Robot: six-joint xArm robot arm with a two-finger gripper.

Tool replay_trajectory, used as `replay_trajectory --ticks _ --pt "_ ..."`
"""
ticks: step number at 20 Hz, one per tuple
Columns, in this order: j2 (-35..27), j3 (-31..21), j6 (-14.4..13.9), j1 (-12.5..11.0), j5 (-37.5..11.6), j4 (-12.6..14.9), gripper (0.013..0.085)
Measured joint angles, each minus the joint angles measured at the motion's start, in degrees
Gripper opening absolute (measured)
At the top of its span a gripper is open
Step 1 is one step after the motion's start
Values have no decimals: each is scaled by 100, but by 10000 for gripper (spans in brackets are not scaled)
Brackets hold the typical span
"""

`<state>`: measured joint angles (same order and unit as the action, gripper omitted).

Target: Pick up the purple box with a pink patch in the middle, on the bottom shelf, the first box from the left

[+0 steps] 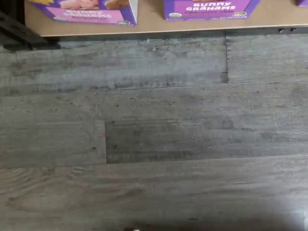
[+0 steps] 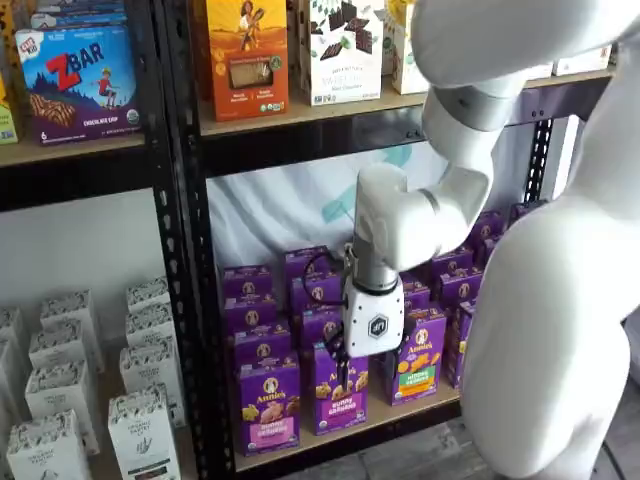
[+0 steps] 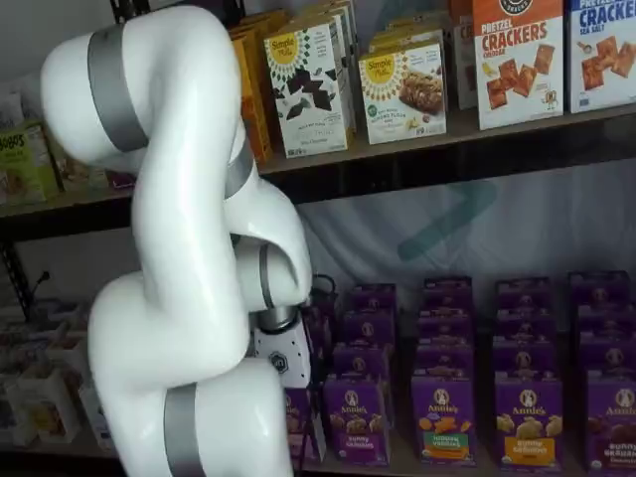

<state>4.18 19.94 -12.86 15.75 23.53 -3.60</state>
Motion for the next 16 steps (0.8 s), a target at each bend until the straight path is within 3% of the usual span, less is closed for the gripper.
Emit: replay_trajectory --ticks 4,10,13,15,16 --pt "-493 63 257 0 -457 -254 850" --pt "-1262 280 -53 62 -1169 40 850" --pt "-1631 503 496 217 -1426 -655 850" --pt "-1879 734 1346 379 -1499 -1672 850" --pt "-2006 857 1517 409 -1526 -1880 850"
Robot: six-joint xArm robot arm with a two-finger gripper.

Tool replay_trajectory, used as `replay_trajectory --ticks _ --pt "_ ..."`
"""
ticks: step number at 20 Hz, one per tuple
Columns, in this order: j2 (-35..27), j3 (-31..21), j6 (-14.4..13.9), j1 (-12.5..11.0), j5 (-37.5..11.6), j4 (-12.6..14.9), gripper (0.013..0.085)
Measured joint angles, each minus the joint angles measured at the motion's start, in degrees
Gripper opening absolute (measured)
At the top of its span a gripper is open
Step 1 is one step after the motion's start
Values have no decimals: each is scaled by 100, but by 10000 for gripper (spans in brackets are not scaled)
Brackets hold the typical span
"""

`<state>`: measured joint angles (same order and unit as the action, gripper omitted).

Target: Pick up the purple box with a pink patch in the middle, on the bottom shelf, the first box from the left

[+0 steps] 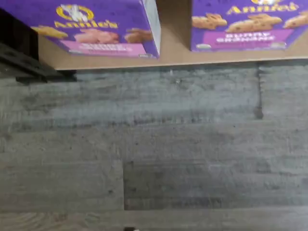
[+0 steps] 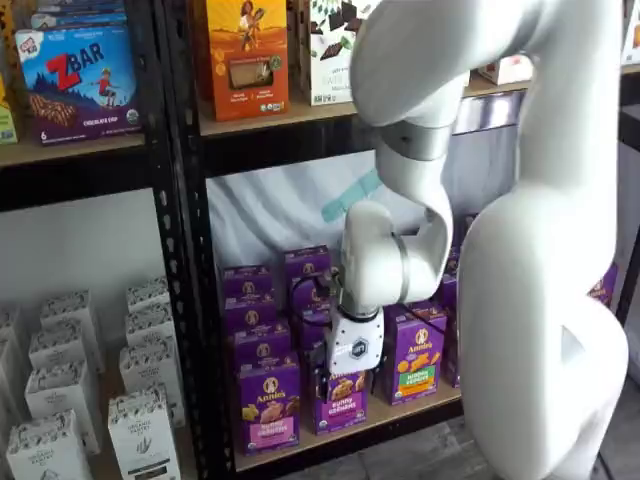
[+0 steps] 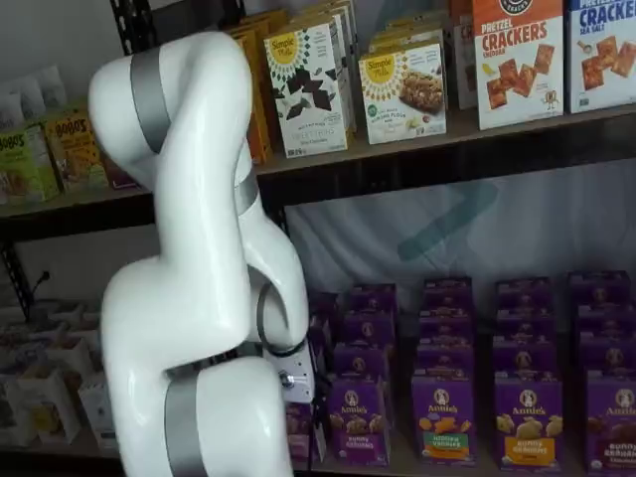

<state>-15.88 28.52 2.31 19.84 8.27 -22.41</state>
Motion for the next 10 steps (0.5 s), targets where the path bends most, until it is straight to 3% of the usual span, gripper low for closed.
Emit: replay_trajectory --ticks 1,6,8,10 --pt "-112 95 -133 -19 -48 148 850" --pt "-690 747 -1819 -268 18 2099 850" --pt "-897 1060 -2297 -301 198 2613 850" --pt "-1094 1364 -2607 -309 349 2939 850"
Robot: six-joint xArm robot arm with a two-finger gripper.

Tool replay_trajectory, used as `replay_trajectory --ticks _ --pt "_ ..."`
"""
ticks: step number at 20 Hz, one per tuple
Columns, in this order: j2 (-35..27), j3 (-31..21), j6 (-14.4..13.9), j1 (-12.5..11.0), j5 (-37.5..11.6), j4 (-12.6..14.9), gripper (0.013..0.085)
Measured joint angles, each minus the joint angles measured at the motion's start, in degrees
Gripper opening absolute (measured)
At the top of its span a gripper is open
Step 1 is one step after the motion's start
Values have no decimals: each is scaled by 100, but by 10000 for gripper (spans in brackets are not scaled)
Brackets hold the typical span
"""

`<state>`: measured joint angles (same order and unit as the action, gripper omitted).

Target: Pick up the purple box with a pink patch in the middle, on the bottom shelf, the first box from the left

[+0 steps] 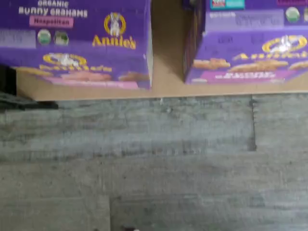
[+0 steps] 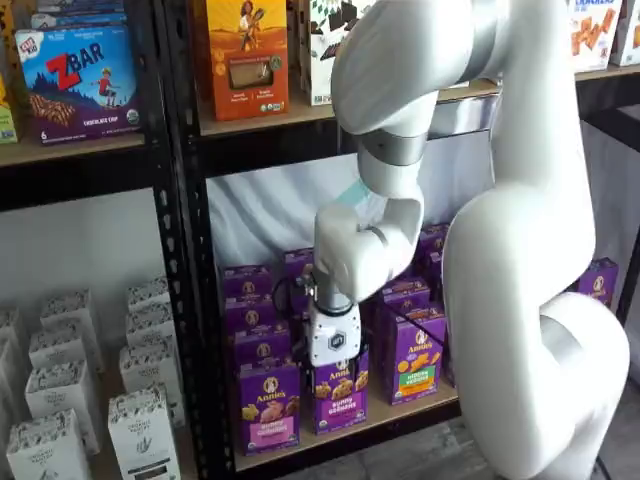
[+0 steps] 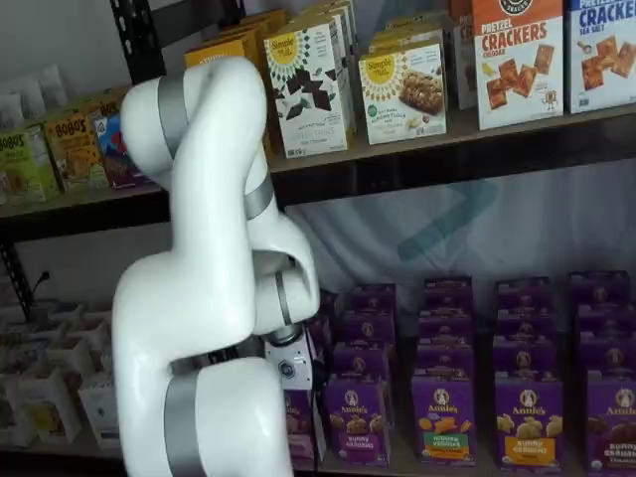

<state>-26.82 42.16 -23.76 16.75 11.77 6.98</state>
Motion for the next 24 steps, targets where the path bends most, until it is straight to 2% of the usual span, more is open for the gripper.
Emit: replay_trajectory --ticks 2,10,17,22,24 --pt "-152 245 -107 16 121 98 850" --pt "-653 1028 -36 75 446 -29 850" --pt "-1062 1570 16 166 457 -175 850" --pt "-1285 1914 -127 217 483 -79 850" --pt "-1348 2021 -63 232 507 -157 850"
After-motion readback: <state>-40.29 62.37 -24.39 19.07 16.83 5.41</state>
